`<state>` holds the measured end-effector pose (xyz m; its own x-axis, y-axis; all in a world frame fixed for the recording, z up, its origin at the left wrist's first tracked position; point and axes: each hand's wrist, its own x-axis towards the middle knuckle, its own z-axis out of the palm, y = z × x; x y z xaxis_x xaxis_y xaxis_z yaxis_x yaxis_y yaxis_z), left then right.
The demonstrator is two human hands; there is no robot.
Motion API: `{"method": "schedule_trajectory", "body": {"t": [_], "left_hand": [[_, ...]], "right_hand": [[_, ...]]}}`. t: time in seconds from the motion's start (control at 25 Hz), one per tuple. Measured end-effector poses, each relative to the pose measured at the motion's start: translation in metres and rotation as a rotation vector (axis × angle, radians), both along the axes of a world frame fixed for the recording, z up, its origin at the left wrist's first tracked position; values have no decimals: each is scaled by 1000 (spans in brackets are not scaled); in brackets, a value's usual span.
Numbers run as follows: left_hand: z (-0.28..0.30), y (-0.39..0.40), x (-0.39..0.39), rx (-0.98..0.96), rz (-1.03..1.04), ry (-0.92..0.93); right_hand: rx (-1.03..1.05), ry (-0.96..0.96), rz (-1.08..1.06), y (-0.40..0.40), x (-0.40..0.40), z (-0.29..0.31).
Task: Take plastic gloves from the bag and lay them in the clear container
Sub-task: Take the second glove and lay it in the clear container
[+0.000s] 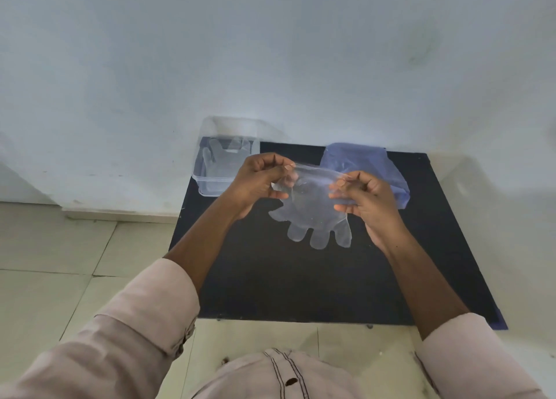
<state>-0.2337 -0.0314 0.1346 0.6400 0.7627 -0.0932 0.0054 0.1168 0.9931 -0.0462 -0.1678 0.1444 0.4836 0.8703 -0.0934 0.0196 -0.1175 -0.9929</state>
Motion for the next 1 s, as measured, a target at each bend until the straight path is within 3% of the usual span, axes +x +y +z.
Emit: {"method": "schedule_trajectory", "body": {"t": [0.32,0.56,0.8,1.0], "left_hand": [[2,46,-60,44,-8,100],[6,76,-81,30,16,34],[18,126,-75,51,183,-2],[29,204,-58,-65,317,63]], "right_hand": [[-7,-70,-12,49,-58,15],[-19,-131,62,85,-77,20],[31,-167,136,165,-66,27],[-72,-149,243,263,-45,26]]}}
